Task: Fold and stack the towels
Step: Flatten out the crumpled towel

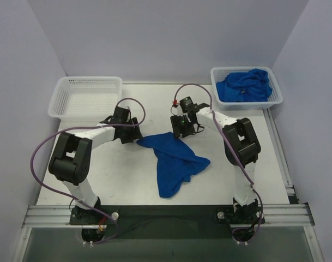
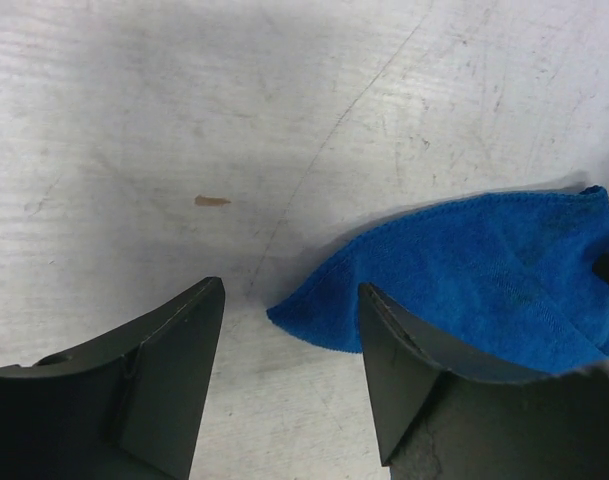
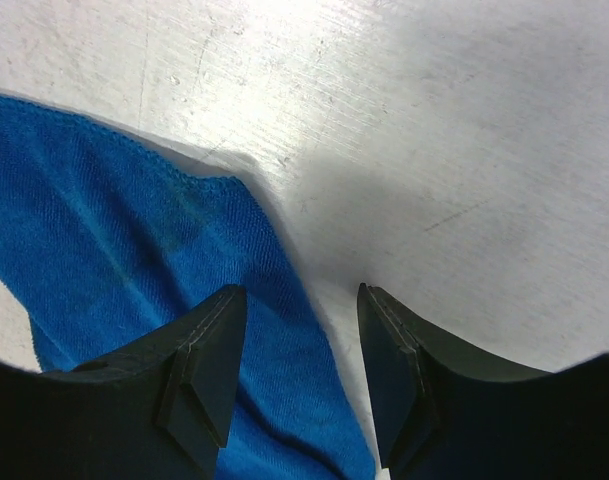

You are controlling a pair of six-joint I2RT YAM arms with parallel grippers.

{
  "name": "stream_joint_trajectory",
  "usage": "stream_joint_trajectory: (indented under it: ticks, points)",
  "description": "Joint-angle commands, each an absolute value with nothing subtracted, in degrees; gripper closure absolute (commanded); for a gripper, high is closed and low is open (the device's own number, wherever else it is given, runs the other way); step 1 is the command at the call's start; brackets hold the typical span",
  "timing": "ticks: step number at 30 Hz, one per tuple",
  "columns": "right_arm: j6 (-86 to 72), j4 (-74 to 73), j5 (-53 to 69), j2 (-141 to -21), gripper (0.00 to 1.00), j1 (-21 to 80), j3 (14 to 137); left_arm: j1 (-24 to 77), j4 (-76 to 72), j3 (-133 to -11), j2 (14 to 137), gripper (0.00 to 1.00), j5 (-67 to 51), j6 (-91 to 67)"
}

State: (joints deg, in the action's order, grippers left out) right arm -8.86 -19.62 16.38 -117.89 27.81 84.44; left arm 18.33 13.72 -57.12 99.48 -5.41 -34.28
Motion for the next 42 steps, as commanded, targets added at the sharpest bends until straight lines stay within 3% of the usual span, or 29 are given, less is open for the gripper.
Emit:
stream_joint_trajectory:
  ticks: [1,8,12,15,16,17,18,21,30,35,41,42]
  points:
    - [-7.9,-19.8,19.2,-118.9,0.52,28.3,85.7,19.4,13.6,-58.6,102.7,0.34,-5.3,-34.2]
    - [-7.6,-19.3,20.6,-120.1,0.57,29.1,85.6,21.0,15.4,-58.7,103.8,0.5,-4.0,-33.4]
    - [-7.6,-19.2,21.0,-120.8,0.61,29.3,86.0,21.4,15.8,-57.7,103.7,0.64,-3.8,-33.3]
    - [-7.6,-19.2,21.1,-121.1,0.67,29.5,86.0,21.7,16.0,-57.0,103.6,0.77,-3.6,-33.0]
    - [-7.6,-19.2,21.2,-121.2,0.72,29.5,86.0,21.8,16.1,-57.0,103.5,0.89,-3.5,-32.9]
    - [-7.7,-19.2,21.2,-121.1,0.76,29.6,86.0,21.8,16.3,-57.0,103.4,0.95,-3.3,-32.3]
    - [-7.6,-19.2,21.2,-120.6,0.86,29.5,85.9,21.8,17.0,-57.1,103.2,1.0,-2.6,-32.0]
    - [-7.6,-19.2,17.9,-117.4,1.0,29.4,85.5,21.8,19.7,-59.4,101.1,1.0,-0.4,-29.9]
    - [-5.4,-21.5,-13.6,-99.5,1.0,29.5,84.4,24.8,28.3,-72.2,90.4,1.0,4.7,-22.9]
    - [-3.3,-24.5,-24.1,-97.7,1.0,34.6,81.2,27.8,28.0,-70.0,90.2,1.0,2.4,-25.7]
    - [-7.8,-25.4,-14.7,-100.8,0.61,42.0,78.3,26.9,27.1,-61.4,91.1,1.0,3.5,-29.5]
    - [-9.4,-25.3,-12.0,-100.7,0.51,42.0,78.1,26.6,27.2,-60.4,91.0,1.0,4.5,-29.4]
